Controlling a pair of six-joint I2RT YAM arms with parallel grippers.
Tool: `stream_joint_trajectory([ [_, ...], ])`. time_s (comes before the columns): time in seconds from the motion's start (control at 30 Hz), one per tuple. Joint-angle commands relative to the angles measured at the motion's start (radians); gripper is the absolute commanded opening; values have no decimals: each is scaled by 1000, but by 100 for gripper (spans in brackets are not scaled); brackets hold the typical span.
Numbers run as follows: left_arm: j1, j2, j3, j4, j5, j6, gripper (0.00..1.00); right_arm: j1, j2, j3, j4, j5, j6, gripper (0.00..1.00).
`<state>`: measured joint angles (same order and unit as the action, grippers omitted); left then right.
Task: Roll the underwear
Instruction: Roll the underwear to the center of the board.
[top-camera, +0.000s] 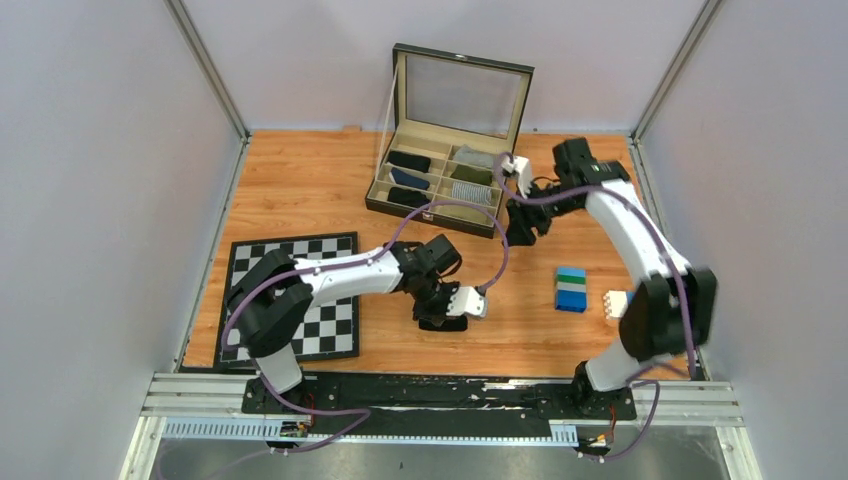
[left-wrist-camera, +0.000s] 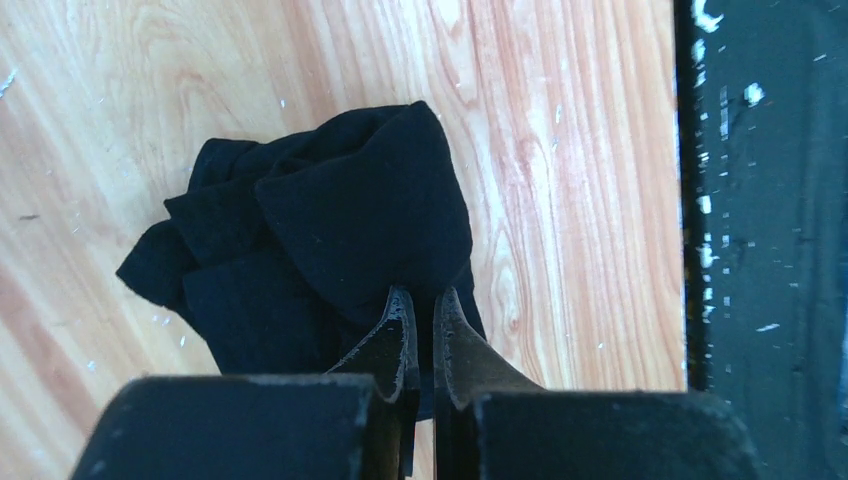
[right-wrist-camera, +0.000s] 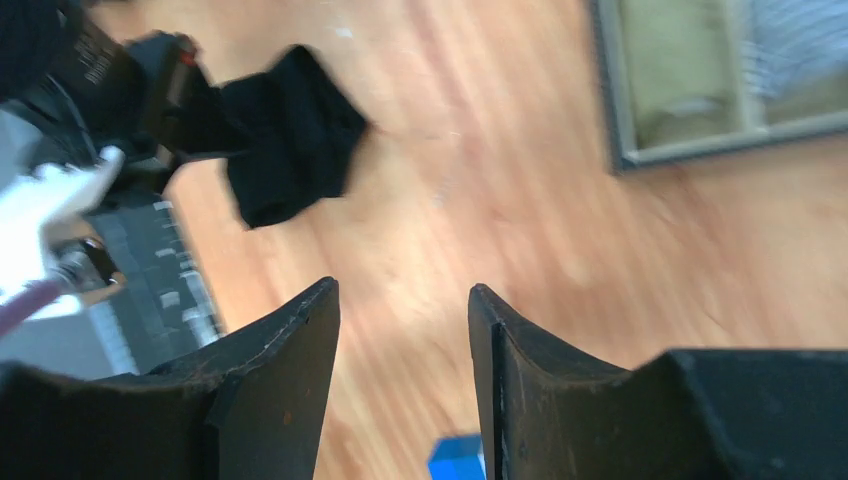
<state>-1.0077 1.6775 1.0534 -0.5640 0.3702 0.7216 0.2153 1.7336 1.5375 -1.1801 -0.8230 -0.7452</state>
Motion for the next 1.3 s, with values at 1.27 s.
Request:
stream_joint_trajectory([
  [1.27,293,592,577,-732,637,234,0,748,-281,-735,758,464,-63,50],
])
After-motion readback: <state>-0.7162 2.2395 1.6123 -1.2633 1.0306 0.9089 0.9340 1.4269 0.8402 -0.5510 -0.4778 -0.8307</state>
